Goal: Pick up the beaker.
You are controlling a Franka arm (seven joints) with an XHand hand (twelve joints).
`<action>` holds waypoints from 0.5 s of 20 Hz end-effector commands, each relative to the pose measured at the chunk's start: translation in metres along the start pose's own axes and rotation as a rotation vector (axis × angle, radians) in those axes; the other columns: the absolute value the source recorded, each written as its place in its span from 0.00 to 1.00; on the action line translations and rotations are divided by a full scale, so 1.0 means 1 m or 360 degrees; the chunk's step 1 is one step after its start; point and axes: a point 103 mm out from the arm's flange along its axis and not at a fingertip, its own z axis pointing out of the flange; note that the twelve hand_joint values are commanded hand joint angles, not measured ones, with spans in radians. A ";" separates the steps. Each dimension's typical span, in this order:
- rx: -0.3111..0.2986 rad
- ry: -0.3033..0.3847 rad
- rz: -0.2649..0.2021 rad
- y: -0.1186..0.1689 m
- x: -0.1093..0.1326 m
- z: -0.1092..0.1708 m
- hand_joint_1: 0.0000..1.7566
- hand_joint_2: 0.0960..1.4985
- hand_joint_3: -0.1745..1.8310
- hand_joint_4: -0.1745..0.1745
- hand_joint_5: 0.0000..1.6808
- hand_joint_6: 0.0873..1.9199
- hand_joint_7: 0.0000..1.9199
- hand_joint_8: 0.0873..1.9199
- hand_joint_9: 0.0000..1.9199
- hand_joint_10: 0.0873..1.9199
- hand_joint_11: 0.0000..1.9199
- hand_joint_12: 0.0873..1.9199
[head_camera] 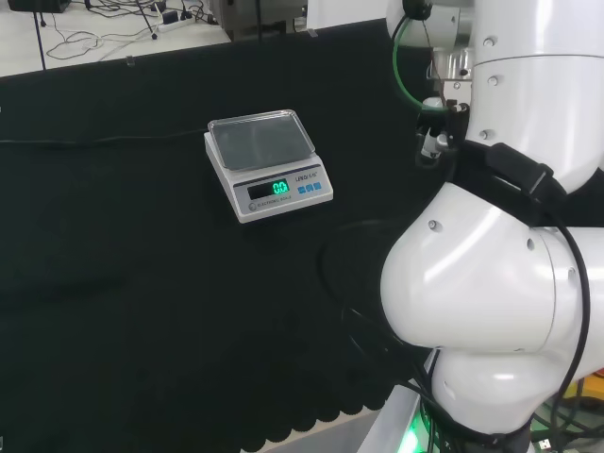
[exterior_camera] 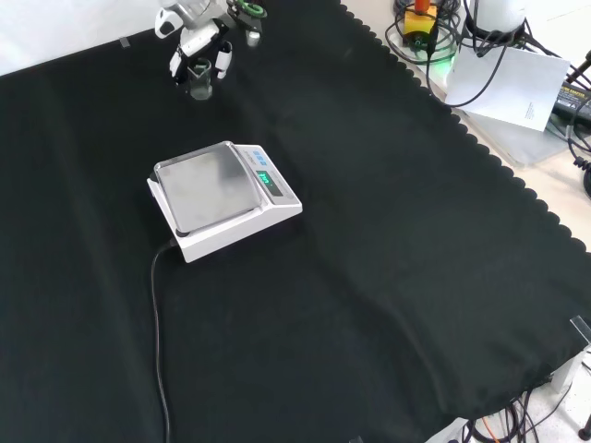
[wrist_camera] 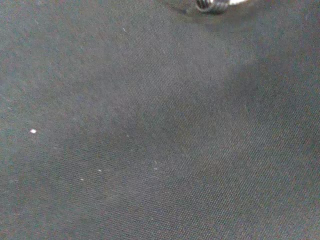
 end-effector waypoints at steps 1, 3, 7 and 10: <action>0.0012 -0.0043 -0.0086 -0.021 0.006 -0.060 1.00 0.71 0.09 0.00 0.43 0.57 0.28 0.65 0.39 0.62 0.42 0.83; 0.0007 -0.0075 -0.0113 -0.033 0.009 -0.078 1.00 0.71 0.09 0.00 0.43 0.57 0.29 0.66 0.40 0.61 0.41 0.84; 0.0002 -0.0072 -0.0159 -0.060 0.018 -0.106 0.94 0.74 0.09 0.00 0.44 0.57 0.28 0.74 0.43 0.63 0.43 0.81; -0.0027 -0.0092 -0.0196 -0.080 0.029 -0.120 0.92 0.75 0.10 0.00 0.44 0.57 0.28 0.76 0.44 0.64 0.43 0.81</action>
